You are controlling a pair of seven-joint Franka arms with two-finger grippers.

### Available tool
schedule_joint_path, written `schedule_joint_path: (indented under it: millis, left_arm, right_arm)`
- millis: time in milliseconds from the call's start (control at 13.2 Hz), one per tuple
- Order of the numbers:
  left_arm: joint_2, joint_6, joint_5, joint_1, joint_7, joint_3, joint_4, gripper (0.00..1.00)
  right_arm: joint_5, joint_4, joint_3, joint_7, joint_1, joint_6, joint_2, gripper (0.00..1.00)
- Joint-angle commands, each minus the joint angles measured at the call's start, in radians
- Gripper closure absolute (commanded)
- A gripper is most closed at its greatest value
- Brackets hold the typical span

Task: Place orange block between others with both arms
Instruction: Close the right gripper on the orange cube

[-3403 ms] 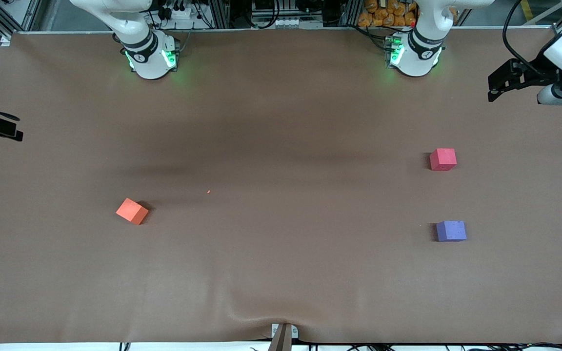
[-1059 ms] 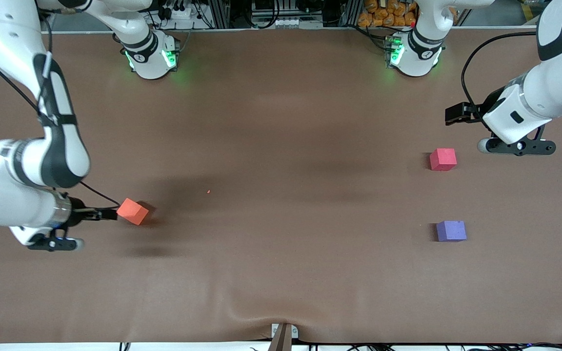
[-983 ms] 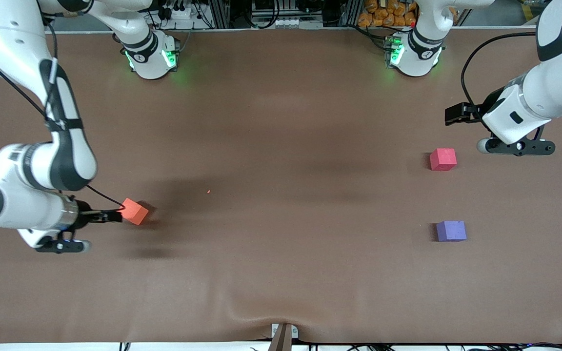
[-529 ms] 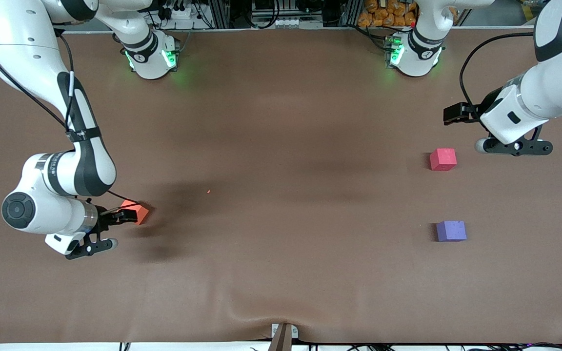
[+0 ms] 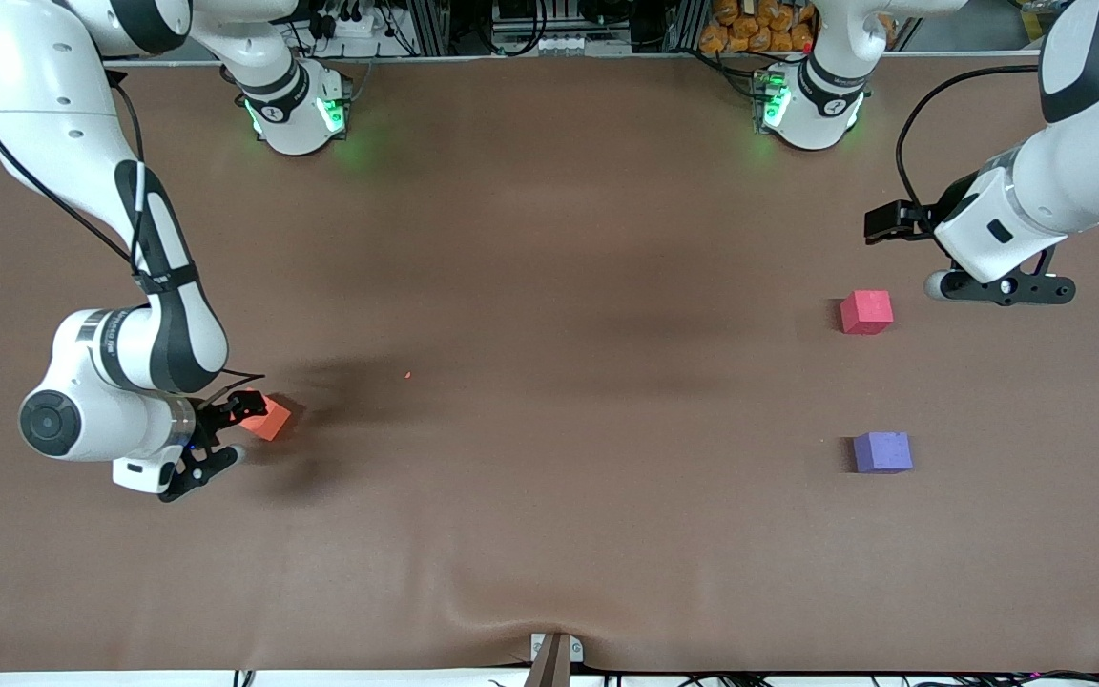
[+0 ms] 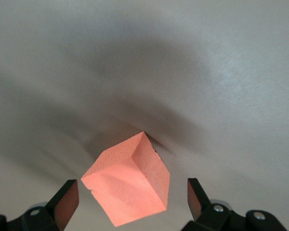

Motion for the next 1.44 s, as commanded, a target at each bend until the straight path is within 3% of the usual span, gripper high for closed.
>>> schedule_joint_path:
  millis: [0, 454, 1361]
  left_arm:
    - [-0.015, 0.021, -0.003, -0.003, -0.024, -0.003, -0.011, 0.00]
    - [-0.017, 0.021, 0.000, -0.001, -0.025, -0.003, -0.016, 0.00]
    - [-0.003, 0.022, 0.009, 0.008, -0.028, -0.001, -0.016, 0.00]
  right_arm:
    - [0.004, -0.011, 0.009, -0.031, -0.001, 0.007, 0.003, 0.00]
    - [-0.002, -0.032, 0.009, -0.032, 0.023, 0.006, 0.019, 0.00]
    - [-0.116, -0.032, 0.009, -0.032, 0.040, -0.033, 0.033, 0.00]
